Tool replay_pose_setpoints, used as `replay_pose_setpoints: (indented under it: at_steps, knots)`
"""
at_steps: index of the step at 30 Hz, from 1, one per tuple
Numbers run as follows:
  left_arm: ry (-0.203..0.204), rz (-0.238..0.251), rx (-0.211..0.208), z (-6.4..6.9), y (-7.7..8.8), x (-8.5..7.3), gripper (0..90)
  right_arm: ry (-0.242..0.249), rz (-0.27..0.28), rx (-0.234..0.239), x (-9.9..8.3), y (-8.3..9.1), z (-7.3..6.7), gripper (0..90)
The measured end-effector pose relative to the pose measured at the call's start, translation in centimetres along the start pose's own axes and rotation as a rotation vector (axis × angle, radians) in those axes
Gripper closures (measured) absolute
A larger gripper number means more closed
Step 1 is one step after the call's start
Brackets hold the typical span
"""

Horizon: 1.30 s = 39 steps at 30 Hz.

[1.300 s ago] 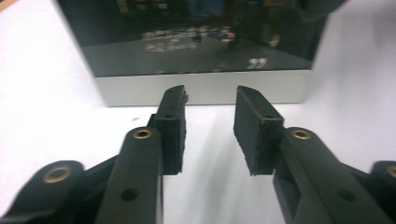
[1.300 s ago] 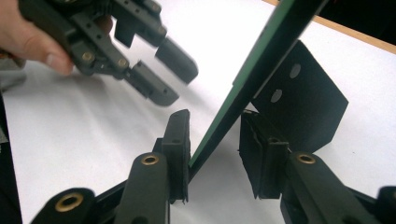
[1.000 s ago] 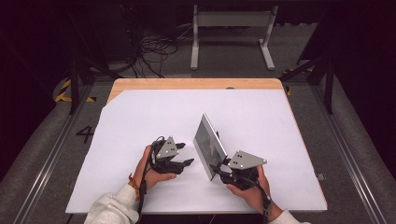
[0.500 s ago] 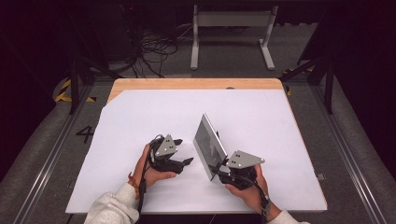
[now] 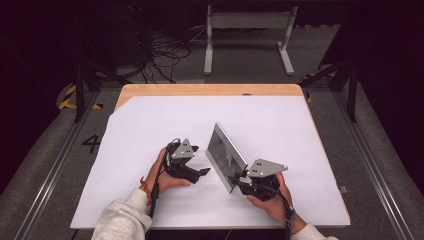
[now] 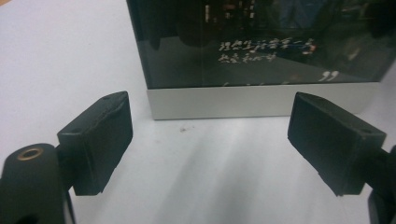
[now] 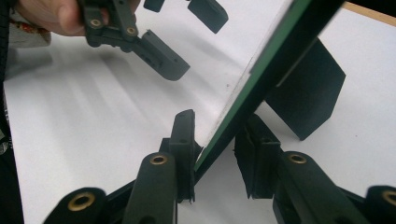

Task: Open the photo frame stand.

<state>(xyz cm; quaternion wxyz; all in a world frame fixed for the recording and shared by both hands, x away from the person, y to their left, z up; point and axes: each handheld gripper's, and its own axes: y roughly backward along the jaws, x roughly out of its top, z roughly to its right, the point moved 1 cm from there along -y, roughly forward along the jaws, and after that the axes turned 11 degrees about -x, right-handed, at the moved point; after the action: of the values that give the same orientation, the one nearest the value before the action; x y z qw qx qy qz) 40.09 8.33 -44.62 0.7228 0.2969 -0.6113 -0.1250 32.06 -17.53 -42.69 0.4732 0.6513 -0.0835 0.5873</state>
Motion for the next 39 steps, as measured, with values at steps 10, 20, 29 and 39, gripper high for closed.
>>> replay_pose_setpoints:
  at_steps: [10, 20, 29, 39]
  knots:
    - [0.026, 0.035, -0.022, -1.7, -0.5, 0.4, 13.2, 0.0, -0.003, 0.001, 0.0, 0.0, 0.0, 69.5]
    - [0.023, 0.023, -0.076, -3.1, -1.8, 1.2, 10.8, 0.013, -0.019, -0.005, -0.2, 0.4, 0.0, 61.1]
    - [0.002, 0.006, -0.129, -3.2, -2.8, 2.2, 10.2, -0.016, 0.0, 0.028, -0.5, 1.6, 0.3, 70.3]
    - [0.014, -0.024, -0.224, -3.4, -3.6, 1.8, 13.6, -0.023, -0.006, 0.02, -0.5, 1.2, -0.2, 65.3]
